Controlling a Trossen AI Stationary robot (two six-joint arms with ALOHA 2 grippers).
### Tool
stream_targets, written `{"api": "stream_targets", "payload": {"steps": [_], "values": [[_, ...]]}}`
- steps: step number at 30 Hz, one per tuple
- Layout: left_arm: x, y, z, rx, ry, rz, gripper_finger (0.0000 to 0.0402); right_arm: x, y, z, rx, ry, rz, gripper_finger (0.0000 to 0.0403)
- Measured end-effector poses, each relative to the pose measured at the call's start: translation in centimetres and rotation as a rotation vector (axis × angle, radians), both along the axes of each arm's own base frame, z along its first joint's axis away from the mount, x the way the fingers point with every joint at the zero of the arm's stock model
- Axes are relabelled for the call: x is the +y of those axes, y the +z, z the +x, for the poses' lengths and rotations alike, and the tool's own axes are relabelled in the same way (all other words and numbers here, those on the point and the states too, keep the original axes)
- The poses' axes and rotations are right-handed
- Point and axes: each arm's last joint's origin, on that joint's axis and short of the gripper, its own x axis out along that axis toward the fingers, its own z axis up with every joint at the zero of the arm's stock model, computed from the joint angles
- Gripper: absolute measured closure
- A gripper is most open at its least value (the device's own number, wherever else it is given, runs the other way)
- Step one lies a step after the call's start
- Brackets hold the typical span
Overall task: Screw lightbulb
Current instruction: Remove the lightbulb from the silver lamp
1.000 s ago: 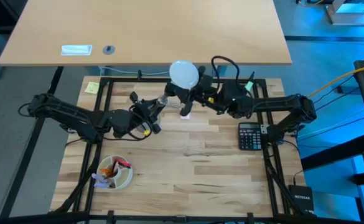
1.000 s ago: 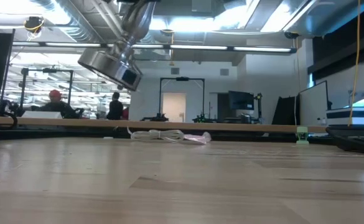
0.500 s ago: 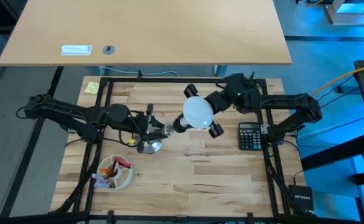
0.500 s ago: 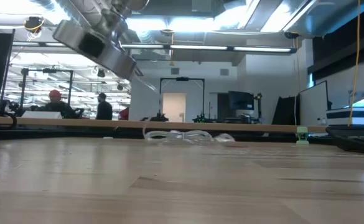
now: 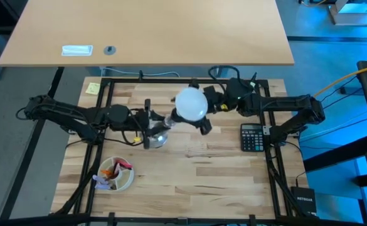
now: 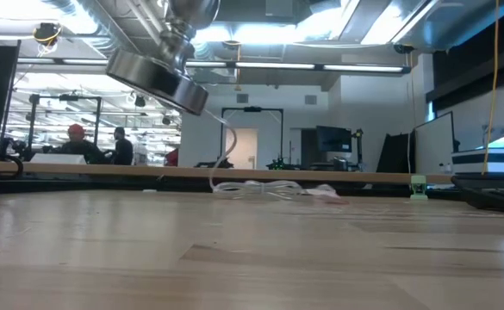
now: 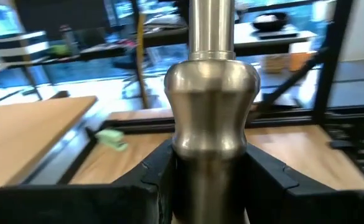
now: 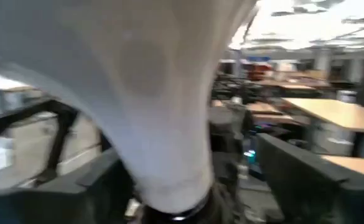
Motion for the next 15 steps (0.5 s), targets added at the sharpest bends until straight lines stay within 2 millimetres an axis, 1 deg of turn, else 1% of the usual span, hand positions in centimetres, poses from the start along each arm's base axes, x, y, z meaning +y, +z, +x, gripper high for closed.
{"api": "stream_targets", "payload": {"steps": [3,5,8,12,15], "values": [[0.1,-0.1,-0.1,0.006,0.087,0.008,0.0278,-0.2,-0.2,0.1,0.024,-0.049,-0.011,0.0033],[0.1,0.0,-0.1,0.003,0.136,0.015,0.0278,-0.3,-0.4,-0.2,0.069,-0.09,-0.006,0.0013],[-0.1,-0.1,-0.3,0.007,0.206,0.037,0.0278,-0.5,0.1,-1.6,0.125,-0.194,-0.008,0.0021],[-0.1,-0.1,-0.4,0.009,0.29,0.061,0.0278,-0.8,1.1,-4.4,0.191,-0.313,0.001,0.0043],[0.0,0.0,-0.5,0.002,0.352,0.064,0.0278,-1.1,1.6,-6.1,0.238,-0.391,0.023,0.0052]]}}
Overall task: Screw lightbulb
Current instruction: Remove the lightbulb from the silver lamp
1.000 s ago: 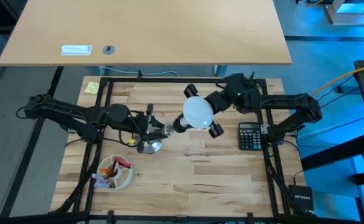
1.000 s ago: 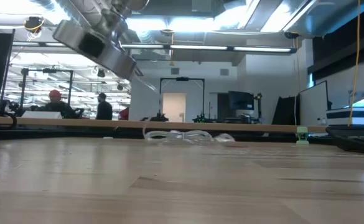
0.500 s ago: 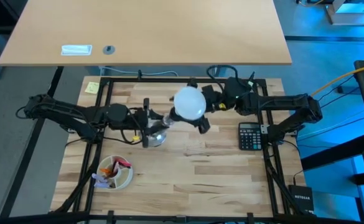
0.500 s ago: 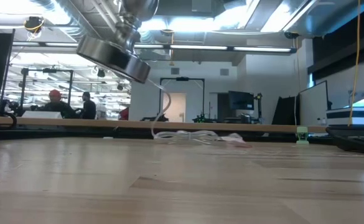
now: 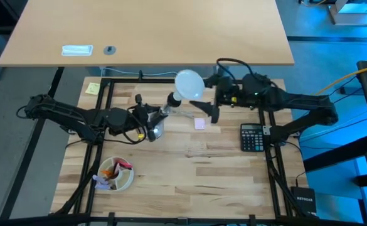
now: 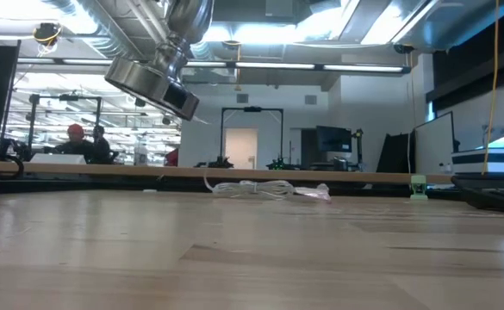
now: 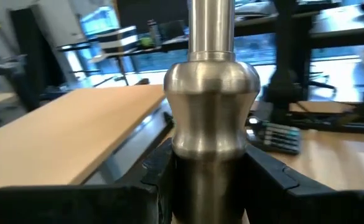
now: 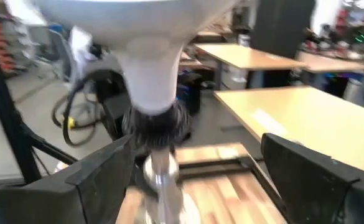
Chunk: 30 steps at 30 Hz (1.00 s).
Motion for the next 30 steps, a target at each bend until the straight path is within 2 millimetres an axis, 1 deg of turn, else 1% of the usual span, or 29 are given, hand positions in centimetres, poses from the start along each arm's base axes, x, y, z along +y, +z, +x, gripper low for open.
{"api": "stream_targets", "payload": {"steps": [4,6,8,10,14,19,21,25,27,30], "values": [[0.2,0.1,-0.1,-0.01,0.083,0.002,0.0278,-0.1,-0.1,-1.7,0.082,-0.061,0.029,0.0055],[0.3,0.1,-0.2,-0.015,0.143,0.008,0.0278,-0.2,-0.6,-1.8,0.134,-0.073,0.057,0.0055],[0.4,0.2,-0.3,-0.024,0.203,0.01,0.0278,-0.2,-1.2,-1.5,0.156,-0.085,0.079,0.0055],[0.5,0.2,-0.4,-0.03,0.266,0.013,0.0278,-0.1,-1.6,-0.6,0.088,-0.099,0.085,0.0055],[0.4,0.3,-0.7,-0.037,0.382,0.029,0.0278,-0.1,-2.1,1.5,-0.143,-0.152,0.074,0.0055],[0.3,0.3,-0.9,-0.026,0.481,0.056,0.0278,-0.3,-3.3,4.9,-0.342,-0.215,0.088,0.0055],[0.3,0.1,-0.8,-0.016,0.504,0.068,0.0278,-0.4,-3.7,6.3,-0.388,-0.242,0.089,0.0055],[0.2,-0.5,-0.1,0.024,0.558,0.11,0.0278,-0.5,-3.6,8.4,-0.445,-0.276,0.088,0.0055],[0.2,-0.8,0.3,0.053,0.591,0.146,0.0278,-0.5,-3.4,9.3,-0.449,-0.28,0.089,0.0055],[0.1,-0.8,0.7,0.065,0.633,0.172,0.0278,-0.6,-2.9,10.1,-0.464,-0.313,0.096,0.0055]]}}
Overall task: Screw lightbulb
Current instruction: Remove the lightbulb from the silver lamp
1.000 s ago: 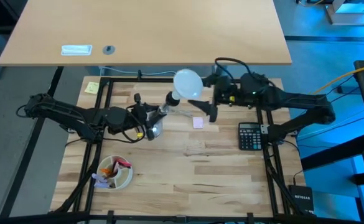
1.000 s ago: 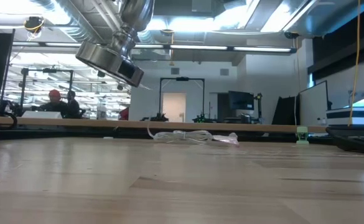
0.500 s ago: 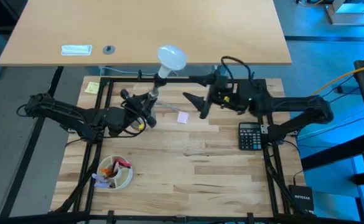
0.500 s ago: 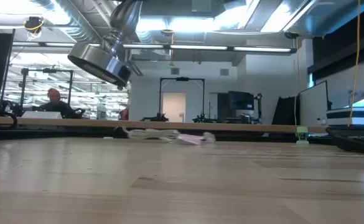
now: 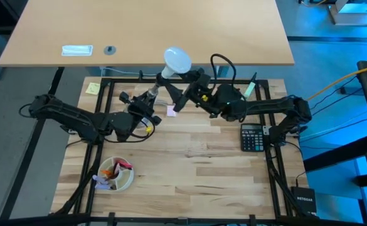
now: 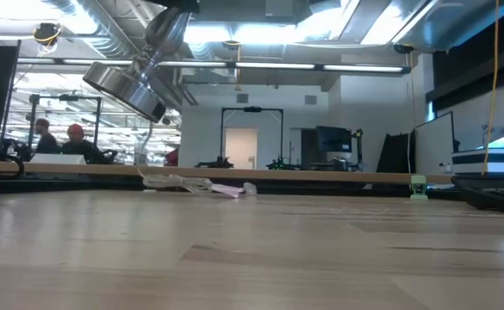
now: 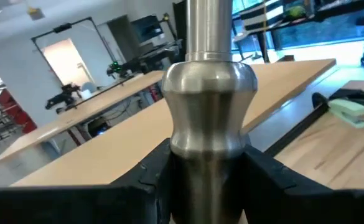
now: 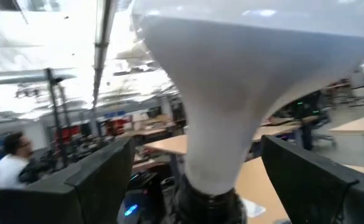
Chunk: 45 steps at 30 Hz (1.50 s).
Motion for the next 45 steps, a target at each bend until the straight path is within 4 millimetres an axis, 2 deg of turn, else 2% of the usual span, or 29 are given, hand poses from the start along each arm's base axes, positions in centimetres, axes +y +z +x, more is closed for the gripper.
{"api": "stream_targets", "payload": {"steps": [8,16,24,27,29,35,41,45], "values": [[-0.1,-0.7,0.7,0.061,0.09,0.033,0.0278,-0.6,0.6,0.2,-0.015,-0.078,0.018,0.0055],[-0.5,-1.2,2.2,0.094,0.089,0.065,0.0278,-1.7,0.4,0.2,-0.011,-0.099,0.07,0.0055],[-0.5,-1.2,2.3,0.106,0.09,0.072,0.0278,-1.7,0.4,0.2,-0.003,-0.108,0.065,0.0059],[-0.5,-1.2,2.3,0.108,0.093,0.073,0.0278,-1.7,0.4,0.2,-0.002,-0.107,0.065,0.0085],[-0.5,-1.2,2.3,0.108,0.094,0.072,0.0278,-1.7,0.4,0.2,-0.002,-0.108,0.064,0.0118],[-0.6,-1.0,2.1,0.1,0.088,0.07,0.0278,-1.6,0.3,0.4,0.018,-0.056,0.033,0.0253],[-1.7,-0.1,1.3,0.098,-0.027,0.088,0.0278,-1.1,0.9,0.0,0.023,0.068,-0.07,0.0256],[-2.8,1.1,0.0,0.101,-0.15,0.116,0.0278,-0.4,1.9,-0.7,0.015,0.274,-0.197,0.0256]]}}
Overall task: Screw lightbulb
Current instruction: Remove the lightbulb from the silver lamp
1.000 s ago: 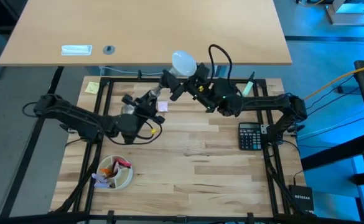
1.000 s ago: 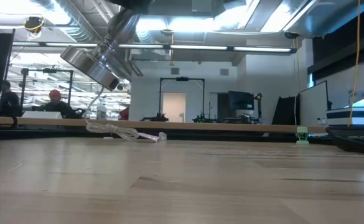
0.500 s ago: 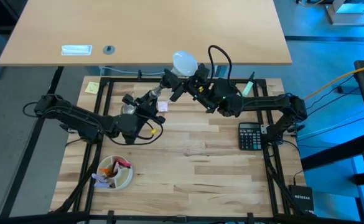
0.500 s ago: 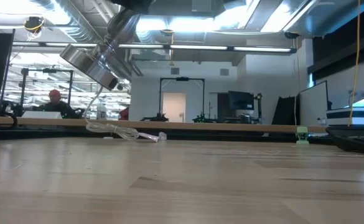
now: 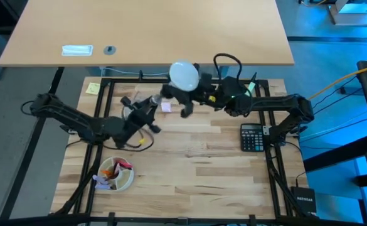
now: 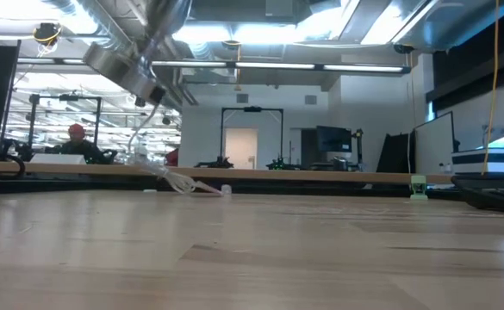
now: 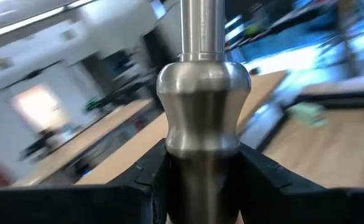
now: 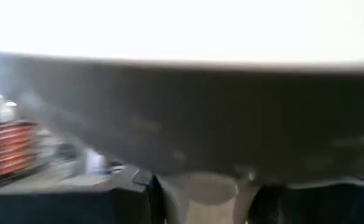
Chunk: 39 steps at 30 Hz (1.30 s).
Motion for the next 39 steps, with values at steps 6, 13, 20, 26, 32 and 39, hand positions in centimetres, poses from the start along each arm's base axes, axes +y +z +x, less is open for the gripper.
{"api": "stream_targets", "payload": {"steps": [6,13,20,26,32,39], "values": [[-0.7,0.9,-1.9,-0.032,-0.414,-0.072,0.0278,1.2,0.6,-1.1,0.042,0.396,-0.239,0.0259],[0.6,0.6,-2.4,-0.035,-0.853,-0.329,0.0278,2.0,0.1,-1.4,0.087,0.644,-0.331,0.0262],[1.3,0.4,-2.2,-0.026,-0.907,-0.387,0.0278,2.0,-0.2,-1.3,0.1,0.679,-0.336,0.0262],[1.6,0.4,-2.2,-0.037,-0.835,-0.367,0.0278,1.8,-0.3,-1.0,0.138,0.561,-0.214,0.0212],[1.7,0.8,-2.3,-0.08,-0.745,-0.343,0.0278,1.4,-0.6,-0.9,0.184,0.486,-0.177,0.008],[1.5,1.3,-3.1,-0.115,-0.627,-0.314,0.0278,1.1,-0.1,-3.0,0.336,0.304,-0.145,0.0018]]}}
